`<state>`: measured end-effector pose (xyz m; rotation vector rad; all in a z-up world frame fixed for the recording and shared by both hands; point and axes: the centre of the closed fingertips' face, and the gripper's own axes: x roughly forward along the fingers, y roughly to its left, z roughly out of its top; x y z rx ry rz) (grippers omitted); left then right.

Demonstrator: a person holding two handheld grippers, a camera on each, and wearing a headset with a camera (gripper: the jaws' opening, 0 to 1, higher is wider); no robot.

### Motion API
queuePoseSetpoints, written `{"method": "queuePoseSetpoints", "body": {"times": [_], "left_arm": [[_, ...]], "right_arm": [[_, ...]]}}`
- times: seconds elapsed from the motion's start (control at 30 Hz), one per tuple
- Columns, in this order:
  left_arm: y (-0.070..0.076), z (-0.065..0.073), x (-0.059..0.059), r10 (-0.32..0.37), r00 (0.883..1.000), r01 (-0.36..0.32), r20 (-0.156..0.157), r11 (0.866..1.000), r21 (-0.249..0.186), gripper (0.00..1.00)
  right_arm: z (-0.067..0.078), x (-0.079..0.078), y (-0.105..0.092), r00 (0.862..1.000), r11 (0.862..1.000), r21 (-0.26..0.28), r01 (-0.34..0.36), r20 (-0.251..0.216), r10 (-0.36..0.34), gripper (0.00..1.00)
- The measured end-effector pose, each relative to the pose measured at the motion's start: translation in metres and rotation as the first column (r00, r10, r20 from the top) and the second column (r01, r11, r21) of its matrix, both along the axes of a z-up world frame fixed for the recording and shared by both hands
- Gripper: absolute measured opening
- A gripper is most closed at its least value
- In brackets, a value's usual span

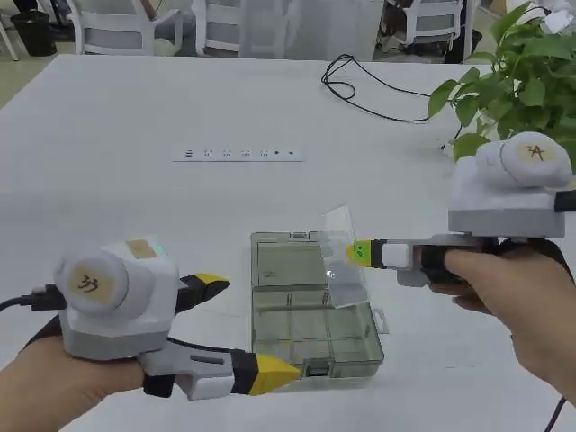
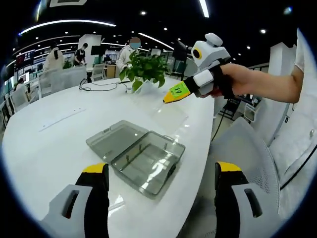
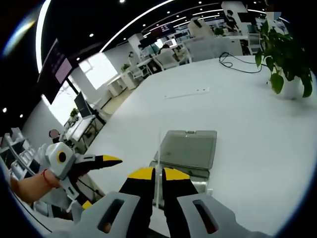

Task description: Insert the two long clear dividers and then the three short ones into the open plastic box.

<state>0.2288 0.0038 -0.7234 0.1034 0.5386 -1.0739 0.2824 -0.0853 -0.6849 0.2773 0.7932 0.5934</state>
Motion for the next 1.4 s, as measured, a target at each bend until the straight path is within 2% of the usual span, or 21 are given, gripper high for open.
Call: {"method": "queuePoseSetpoints", "body": {"times": [0.1,0.17,0.27,0.37,0.53,0.63,0.77,1.03,1.27,1.4], "left_arm": [[0.002,-0.006,-0.002,-0.024,1.000,0.024,0.000,0.999,0.022,0.96],[0.005,-0.011,-0.004,-0.043,0.999,0.043,0.003,0.998,0.044,0.97],[0.006,-0.013,-0.006,-0.050,0.999,0.051,-0.004,0.998,0.047,0.98],[0.007,-0.014,-0.007,-0.060,0.998,0.060,-0.005,0.997,0.049,0.99],[0.008,-0.015,-0.008,-0.075,0.997,0.075,-0.008,0.996,0.046,0.99],[0.009,-0.016,-0.007,-0.081,0.997,0.081,-0.010,0.996,0.043,0.98],[0.009,-0.015,-0.006,-0.086,0.996,0.086,-0.010,0.996,0.034,0.98],[0.009,-0.017,-0.005,-0.098,0.995,0.098,-0.016,0.995,0.021,0.98],[0.012,-0.019,-0.004,-0.103,0.994,0.103,-0.024,0.995,0.008,0.97],[0.012,-0.019,-0.002,-0.099,0.995,0.099,-0.027,0.995,-0.002,0.97]], "right_arm": [[-0.005,0.007,-0.006,0.999,1.000,-0.016,0.006,-0.034,-0.007,0.07],[-0.011,0.009,-0.010,0.997,0.999,-0.027,0.019,-0.076,-0.021,0.07],[-0.017,0.008,-0.013,0.992,0.998,-0.057,0.031,-0.120,-0.037,0.07],[-0.029,0.007,-0.017,0.980,0.996,-0.086,0.038,-0.191,-0.053,0.07],[-0.046,0.007,-0.019,0.962,0.990,-0.125,0.061,-0.257,-0.091,0.07],[-0.053,0.005,-0.019,0.948,0.988,-0.130,0.082,-0.296,-0.118,0.07],[-0.064,-0.005,-0.013,0.921,0.987,-0.111,0.114,-0.361,-0.147,0.07],[-0.079,-0.001,-0.019,0.899,0.977,-0.156,0.142,-0.394,-0.193,0.07],[-0.083,-0.002,-0.018,0.891,0.976,-0.156,0.152,-0.407,-0.203,0.07],[-0.090,-0.004,-0.020,0.888,0.974,-0.181,0.138,-0.412,-0.203,0.07]]}}
